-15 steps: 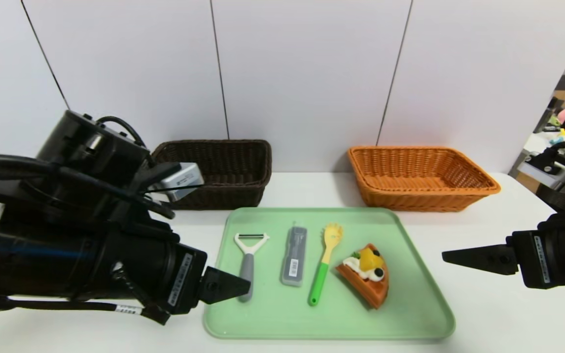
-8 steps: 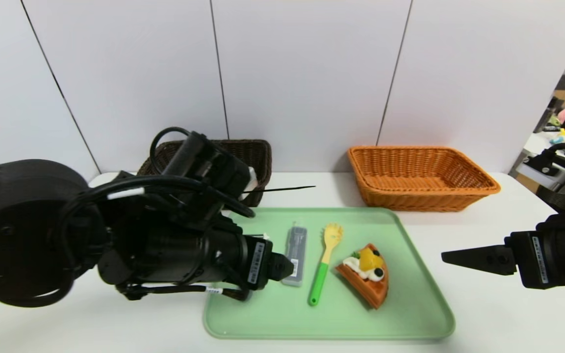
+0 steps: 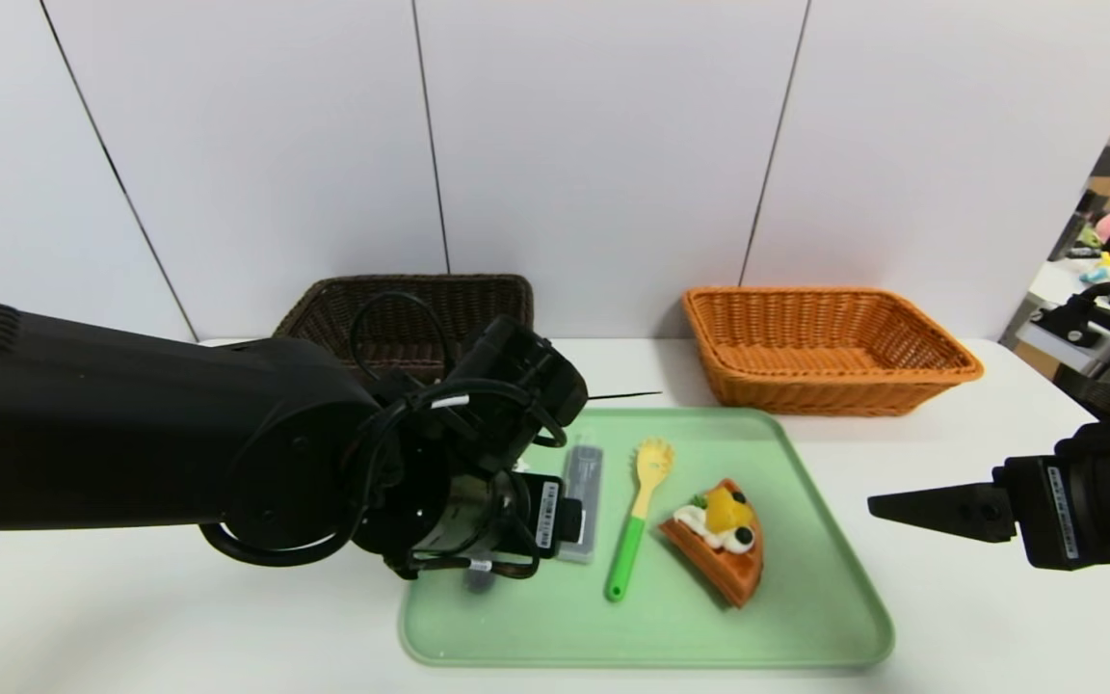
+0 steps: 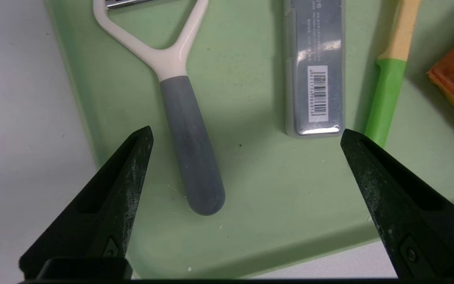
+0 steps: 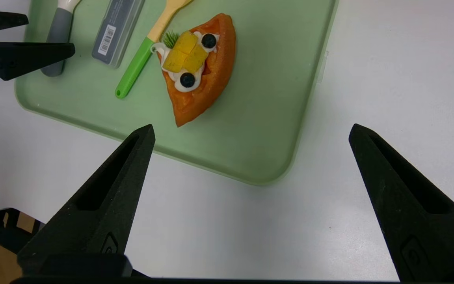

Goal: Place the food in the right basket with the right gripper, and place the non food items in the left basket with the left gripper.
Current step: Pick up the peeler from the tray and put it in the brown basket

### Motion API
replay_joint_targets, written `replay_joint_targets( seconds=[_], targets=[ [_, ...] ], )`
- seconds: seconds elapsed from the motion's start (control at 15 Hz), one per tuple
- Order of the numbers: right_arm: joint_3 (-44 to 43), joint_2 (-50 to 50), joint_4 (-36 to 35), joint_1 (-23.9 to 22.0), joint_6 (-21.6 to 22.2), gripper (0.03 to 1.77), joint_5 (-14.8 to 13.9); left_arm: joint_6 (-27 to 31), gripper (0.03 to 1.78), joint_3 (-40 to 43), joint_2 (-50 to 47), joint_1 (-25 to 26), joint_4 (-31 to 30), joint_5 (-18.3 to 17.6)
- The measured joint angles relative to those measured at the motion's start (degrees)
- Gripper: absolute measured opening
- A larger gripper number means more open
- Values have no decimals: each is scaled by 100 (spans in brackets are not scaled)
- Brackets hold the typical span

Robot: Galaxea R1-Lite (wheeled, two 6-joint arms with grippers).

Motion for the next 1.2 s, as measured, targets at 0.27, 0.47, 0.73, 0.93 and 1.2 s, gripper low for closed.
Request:
replay_joint_targets(
  seconds=[0.27, 0.47, 0.73, 0.93, 1.2],
  targets=[
    [20, -33, 0, -50, -2, 170, -9, -22, 169, -71, 133, 74, 11, 155],
    [38, -80, 20, -72, -5, 170, -11, -41, 169, -156, 204, 157, 102, 235],
    [74, -146, 21, -77, -2, 170, -16, -132, 169, -179, 282, 206, 116, 282],
    [146, -210, 23, -77, -5, 170, -16, -151, 169, -179, 378, 223, 118, 340],
    [195, -313, 23, -77, -11, 170, -16, -247, 169, -156, 494, 272, 113, 371]
  ],
)
